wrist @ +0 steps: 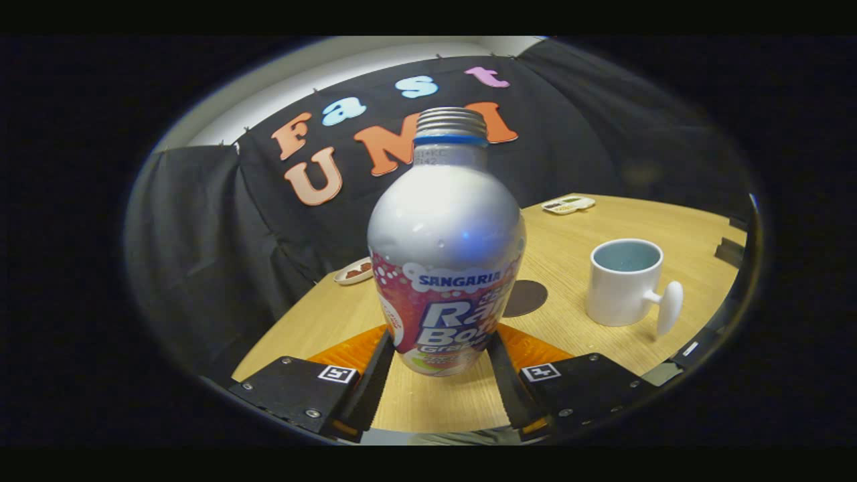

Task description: Take the bottle from table, then pour the juice into the cup, finally place the bottle on the coaster

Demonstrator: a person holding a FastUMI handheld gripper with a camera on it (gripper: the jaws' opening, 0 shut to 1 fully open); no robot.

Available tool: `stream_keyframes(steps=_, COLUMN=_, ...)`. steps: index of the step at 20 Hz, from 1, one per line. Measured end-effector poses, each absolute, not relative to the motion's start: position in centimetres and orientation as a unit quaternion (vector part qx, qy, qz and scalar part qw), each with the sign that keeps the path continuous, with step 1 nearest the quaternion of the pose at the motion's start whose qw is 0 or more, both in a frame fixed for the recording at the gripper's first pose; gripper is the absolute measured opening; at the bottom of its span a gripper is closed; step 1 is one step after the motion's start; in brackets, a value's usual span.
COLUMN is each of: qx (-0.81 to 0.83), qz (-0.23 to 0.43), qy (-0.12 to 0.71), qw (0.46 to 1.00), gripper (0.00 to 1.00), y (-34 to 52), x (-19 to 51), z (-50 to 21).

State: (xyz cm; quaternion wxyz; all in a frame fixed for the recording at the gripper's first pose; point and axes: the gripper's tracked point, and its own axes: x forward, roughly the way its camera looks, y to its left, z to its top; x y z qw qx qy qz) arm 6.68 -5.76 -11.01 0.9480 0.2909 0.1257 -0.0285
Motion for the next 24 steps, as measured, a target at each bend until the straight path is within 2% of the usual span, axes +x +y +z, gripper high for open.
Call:
stream_keyframes(steps=12, qx=0.523, qz=-0.013, qy=0.103, qw=0.846, gripper=0.73, y=-5.1, x=9.2, z=-8.8)
stream_keyframes(steps=24, qx=0.650, qz=-0.032, qy=0.100, qw=0.753, gripper=0.73, y=-5.8, x=12.0, z=-7.0)
